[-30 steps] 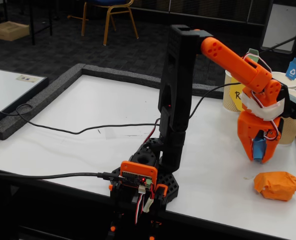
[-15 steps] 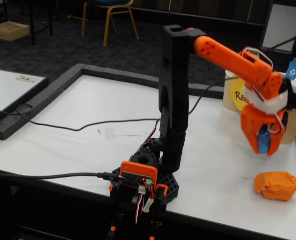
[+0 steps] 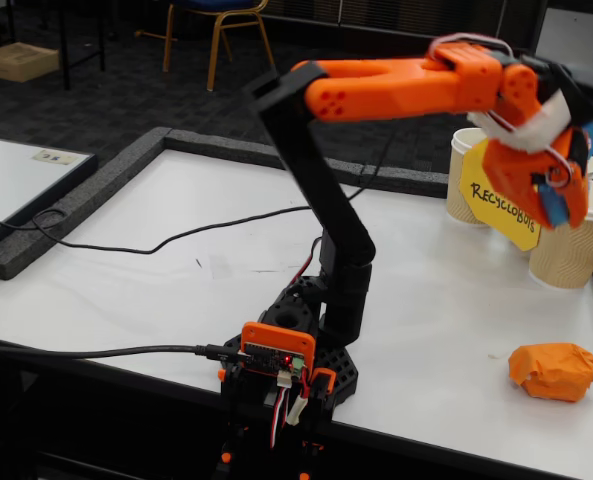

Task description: Sort rubbish by color.

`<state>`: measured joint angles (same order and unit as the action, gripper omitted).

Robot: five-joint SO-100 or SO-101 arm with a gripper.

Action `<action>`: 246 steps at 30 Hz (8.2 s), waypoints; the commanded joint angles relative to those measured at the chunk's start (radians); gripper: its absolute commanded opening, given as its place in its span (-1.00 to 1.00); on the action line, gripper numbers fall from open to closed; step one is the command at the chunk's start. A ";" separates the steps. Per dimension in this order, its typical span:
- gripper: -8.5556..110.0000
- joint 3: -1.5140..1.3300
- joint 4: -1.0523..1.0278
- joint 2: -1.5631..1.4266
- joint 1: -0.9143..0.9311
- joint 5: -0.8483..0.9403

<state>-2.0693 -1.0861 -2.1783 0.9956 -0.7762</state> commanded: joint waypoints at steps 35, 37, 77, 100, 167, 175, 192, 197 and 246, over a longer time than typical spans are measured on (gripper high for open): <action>-0.85 0.396 -0.051 -0.295 -0.288 0.112; -0.85 0.396 -0.054 -0.293 -0.304 0.115; -0.85 0.485 -0.071 -0.012 -0.500 0.209; -0.85 0.785 0.054 0.437 -0.436 0.298; -0.85 0.888 0.196 0.617 -0.285 0.423; -0.85 0.723 0.067 0.264 -0.281 0.423; -0.85 0.554 -0.212 -0.183 -0.281 0.433; -0.85 0.439 -0.235 -0.301 -0.281 0.433; -0.85 -0.178 -0.057 -0.494 -0.091 0.433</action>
<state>-2.2503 -1.2149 -2.6753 0.8345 -0.3513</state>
